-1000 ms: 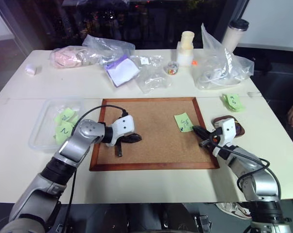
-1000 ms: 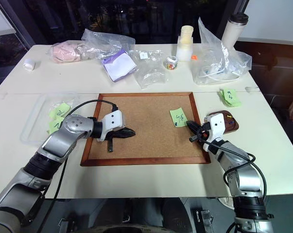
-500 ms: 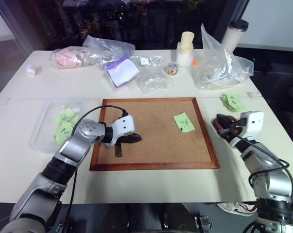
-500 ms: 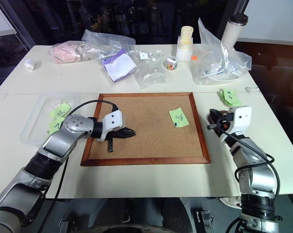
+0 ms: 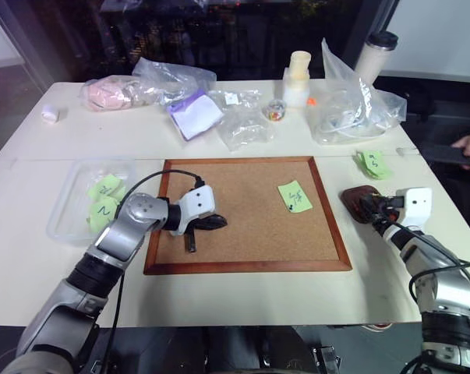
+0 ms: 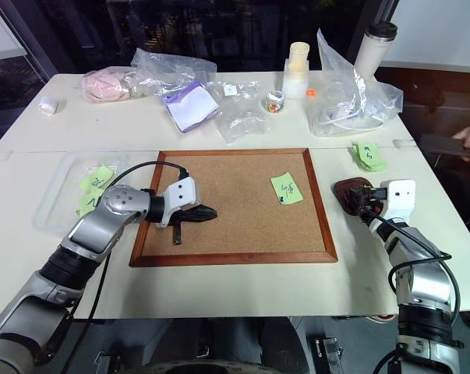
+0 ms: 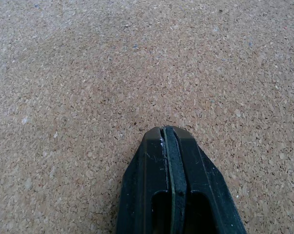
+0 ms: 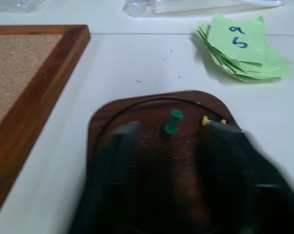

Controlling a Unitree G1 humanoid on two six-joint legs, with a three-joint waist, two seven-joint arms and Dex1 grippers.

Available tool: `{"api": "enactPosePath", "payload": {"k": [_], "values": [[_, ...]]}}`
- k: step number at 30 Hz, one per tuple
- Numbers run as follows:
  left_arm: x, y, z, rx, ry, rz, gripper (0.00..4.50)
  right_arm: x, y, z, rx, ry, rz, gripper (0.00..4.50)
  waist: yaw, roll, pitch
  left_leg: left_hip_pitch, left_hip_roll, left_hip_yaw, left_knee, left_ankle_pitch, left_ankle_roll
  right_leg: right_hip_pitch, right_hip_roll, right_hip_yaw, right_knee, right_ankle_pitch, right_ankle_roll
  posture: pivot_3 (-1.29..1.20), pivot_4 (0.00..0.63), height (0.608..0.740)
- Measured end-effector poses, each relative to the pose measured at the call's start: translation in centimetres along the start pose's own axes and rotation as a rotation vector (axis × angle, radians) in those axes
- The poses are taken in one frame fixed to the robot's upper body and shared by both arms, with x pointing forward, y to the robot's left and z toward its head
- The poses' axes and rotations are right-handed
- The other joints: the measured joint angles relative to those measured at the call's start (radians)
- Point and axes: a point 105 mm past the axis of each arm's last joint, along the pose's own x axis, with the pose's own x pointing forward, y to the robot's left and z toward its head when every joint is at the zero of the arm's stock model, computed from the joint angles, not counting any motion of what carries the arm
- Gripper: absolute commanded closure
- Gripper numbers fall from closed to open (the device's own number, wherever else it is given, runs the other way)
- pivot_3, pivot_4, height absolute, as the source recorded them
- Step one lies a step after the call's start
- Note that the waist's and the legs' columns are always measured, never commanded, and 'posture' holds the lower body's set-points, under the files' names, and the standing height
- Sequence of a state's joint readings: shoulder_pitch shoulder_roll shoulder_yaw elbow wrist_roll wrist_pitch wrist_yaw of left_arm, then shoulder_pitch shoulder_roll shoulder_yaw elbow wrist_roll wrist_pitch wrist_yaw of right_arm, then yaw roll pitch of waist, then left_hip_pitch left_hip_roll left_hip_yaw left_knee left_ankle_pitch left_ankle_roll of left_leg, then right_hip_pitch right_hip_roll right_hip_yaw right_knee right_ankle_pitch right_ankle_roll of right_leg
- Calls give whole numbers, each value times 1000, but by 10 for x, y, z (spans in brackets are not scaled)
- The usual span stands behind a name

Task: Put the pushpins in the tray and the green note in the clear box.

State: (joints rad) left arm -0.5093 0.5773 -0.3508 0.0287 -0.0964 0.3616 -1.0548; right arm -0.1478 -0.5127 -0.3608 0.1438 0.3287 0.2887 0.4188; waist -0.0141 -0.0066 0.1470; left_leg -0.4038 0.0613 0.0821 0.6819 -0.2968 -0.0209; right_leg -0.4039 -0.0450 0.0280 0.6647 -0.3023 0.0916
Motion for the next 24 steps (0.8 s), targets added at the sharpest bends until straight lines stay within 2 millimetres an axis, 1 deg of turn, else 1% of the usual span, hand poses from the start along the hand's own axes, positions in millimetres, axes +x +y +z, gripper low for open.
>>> {"api": "enactPosePath", "payload": {"k": [1, 5, 8, 10, 12, 13, 14, 15, 16, 18, 19, 21, 24], "values": [[0, 0, 0, 0, -1, 2, 4500, 0, -1, 1, -2, -1, -2, 47, 0, 0, 0, 0, 0, 0, 0, 0, 0, 0, 0, 0, 0, 0, 0, 0, 150, 734], [0, 0, 0, 0, -1, 6, 4500, -1, -2, 2, 3, -9, -5, 47, 0, 0, 0, 0, 0, 0, 0, 0, 0, 0, 0, 0, 0, 0, 0, 0, 150, 734], [0, 1, 0, 0, -2, 8, 4500, -1, -1, 8, 7, -30, -2, 47, 0, 0, 0, 0, 0, 0, 0, 0, 0, 0, 0, 0, 0, 0, 0, 0, 150, 734], [0, 1, 0, 0, -2, 8, 4500, -3, -1, 16, 15, -64, -1, 47, 1, 0, 0, 0, 0, 0, 0, 0, 0, 0, 0, 0, 0, 0, 0, 0, 150, 734], [0, 1, 0, 0, -2, 8, 4500, -6, 0, 30, 25, -117, 8, 47, 1, 0, 0, 0, 0, 0, 0, 0, 0, 0, 0, 0, 0, 0, 0, 0, 150, 734], [0, 1, 0, -1, -2, 8, 4500, -8, 5, 37, 29, -139, 30, 47, 0, 0, 0, 0, 0, -1, 0, 0, 0, 0, 0, 0, 0, 0, 0, 0, 150, 734], [0, 1, 0, -2, -1, 7, 4500, -11, 16, 45, 29, -161, 83, 47, 0, 0, 0, 0, 0, -1, 0, 0, 0, 0, 0, 0, 0, 0, 0, 0, 150, 734], [0, 1, -1, -3, 0, 7, 4500, -13, 31, 52, 17, -172, 154, 47, -1, 0, 0, 0, 1, -2, 0, 0, 0, 0, 0, 0, 0, 0, 0, 0, 150, 734], [0, 1, -1, -4, 0, 7, 4500, -15, 50, 53, -12, -158, 240, 47, -1, 0, 0, 1, 1, -2, 0, 0, 0, 1, 0, 0, 0, 0, 0, 0, 150, 734], [0, 1, -1, -5, 0, 8, 4500, -16, 85, 44, -30, -112, 385, 47, 0, -1, -1, 2, 1, -2, 0, 0, 0, 2, 1, 0, 0, 0, 0, 0, 150, 734], [1, 1, 0, -4, -3, 8, 4500, -16, 102, 35, -20, -78, 446, 47, 1, -1, -1, 2, 0, -2, 0, 0, 0, 2, 0, 0, 0, 0, 0, 0, 150, 734], [2, 1, 1, -5, -8, 6, 4500, -14, 120, 22, -3, -37, 502, 47, 2, -1, -1, 2, 0, -2, 0, 0, 0, 2, 0, 0, 0, 0, 0, 0, 150, 734], [2, 1, 1, -5, -8, 9, 4500, -12, 132, 15, -13, -14, 533, 47, 3, -1, -1, 2, 0, -2, 0, 0, 0, 2, 0, 0, -1, 0, 0, 0, 150, 734]]}}
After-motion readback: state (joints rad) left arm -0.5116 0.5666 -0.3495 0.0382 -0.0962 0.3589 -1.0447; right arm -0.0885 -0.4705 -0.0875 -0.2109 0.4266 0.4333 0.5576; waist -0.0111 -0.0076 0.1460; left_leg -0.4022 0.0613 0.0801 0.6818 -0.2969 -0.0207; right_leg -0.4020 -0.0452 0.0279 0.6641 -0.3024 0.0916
